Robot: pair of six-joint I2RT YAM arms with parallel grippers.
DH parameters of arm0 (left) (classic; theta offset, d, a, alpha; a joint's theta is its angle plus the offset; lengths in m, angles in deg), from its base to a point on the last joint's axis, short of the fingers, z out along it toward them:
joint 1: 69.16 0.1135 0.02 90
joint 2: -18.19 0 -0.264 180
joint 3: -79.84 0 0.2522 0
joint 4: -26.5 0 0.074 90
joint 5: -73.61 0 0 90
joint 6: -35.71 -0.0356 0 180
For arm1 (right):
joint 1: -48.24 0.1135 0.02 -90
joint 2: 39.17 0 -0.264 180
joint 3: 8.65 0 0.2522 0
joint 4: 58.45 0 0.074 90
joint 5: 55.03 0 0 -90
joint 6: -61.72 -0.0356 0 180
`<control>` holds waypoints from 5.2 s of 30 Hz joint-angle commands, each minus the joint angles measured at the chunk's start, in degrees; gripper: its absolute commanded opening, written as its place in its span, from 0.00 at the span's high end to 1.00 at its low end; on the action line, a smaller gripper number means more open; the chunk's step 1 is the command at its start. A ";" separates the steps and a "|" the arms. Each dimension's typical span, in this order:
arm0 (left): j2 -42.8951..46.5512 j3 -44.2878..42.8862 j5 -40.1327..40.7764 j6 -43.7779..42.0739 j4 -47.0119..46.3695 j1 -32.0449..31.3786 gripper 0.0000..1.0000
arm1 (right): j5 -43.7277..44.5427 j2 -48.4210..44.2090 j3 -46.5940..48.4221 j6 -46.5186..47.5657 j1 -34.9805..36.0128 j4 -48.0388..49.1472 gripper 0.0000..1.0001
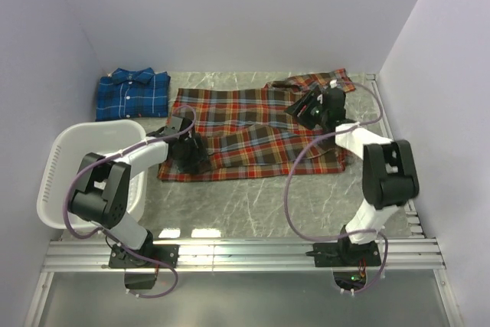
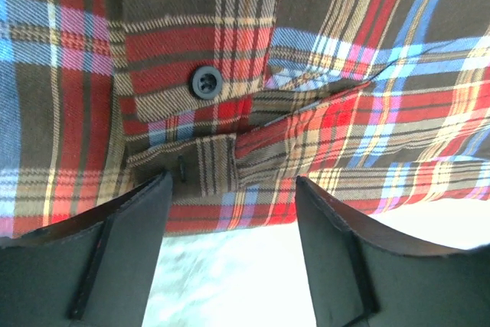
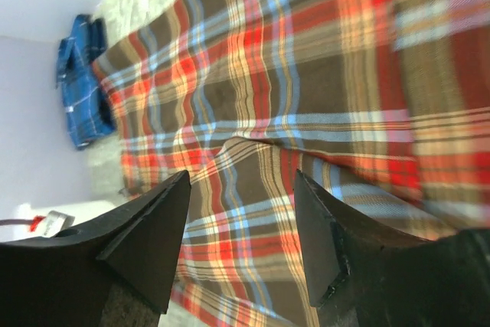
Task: Fold and stack the long sleeve shirts
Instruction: Fold the shirt
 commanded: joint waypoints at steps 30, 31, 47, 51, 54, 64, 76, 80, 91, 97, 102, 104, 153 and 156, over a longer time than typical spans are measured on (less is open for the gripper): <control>1.71 2.20 13.71 0.41 8.67 1.05 0.27 | 16.84 -17.94 -16.82 13.75 -13.40 -32.87 0.39; 1.53 2.29 13.62 0.50 8.76 1.05 0.27 | 17.19 -17.94 -17.00 13.31 -14.38 -32.79 0.39; 9.44 -4.64 13.70 -0.99 15.26 1.05 0.23 | 18.43 -32.98 -7.96 14.79 -5.71 -37.89 0.40; 8.30 -8.86 15.11 -1.60 15.44 1.05 0.23 | 16.41 -22.98 -0.93 17.77 -0.69 -39.55 0.40; 5.05 -10.88 14.76 -1.96 14.74 1.14 0.24 | 14.56 -16.56 4.34 19.01 2.47 -41.39 0.40; -6.37 -10.63 14.06 -3.45 12.80 1.05 0.24 | 20.53 -0.98 7.44 20.69 4.07 -44.90 0.39; -0.86 3.61 2.20 -3.98 15.96 1.14 0.23 | 18.61 -8.61 -10.74 17.26 -0.14 -52.38 0.39; 2.93 4.75 -2.37 -4.77 17.89 1.14 0.22 | 17.02 -14.93 -14.71 15.42 -2.96 -53.53 0.39; 10.33 -13.23 7.10 -8.36 24.49 1.49 0.06 | 20.36 -28.75 0.64 18.66 -7.18 -51.78 0.39; -1.00 -34.42 20.28 -12.94 23.97 4.04 0.05 | 18.26 -19.01 18.22 22.78 -7.18 -49.75 0.36; -13.11 -47.52 19.95 -16.89 21.07 7.20 0.10 | 11.48 -4.68 32.19 27.10 -9.02 -54.66 0.28; -16.30 -50.61 20.47 -19.87 17.65 7.82 0.12 | 12.09 -1.60 33.45 28.42 -9.46 -54.85 0.28; -41.10 -59.05 -1.32 -40.01 7.71 11.25 1.00 | 10.61 12.98 36.52 43.44 -11.22 -43.77 0.43; -40.40 -59.23 -1.15 -39.40 7.79 11.25 1.00 | 10.08 16.59 39.42 43.80 -11.66 -44.38 0.50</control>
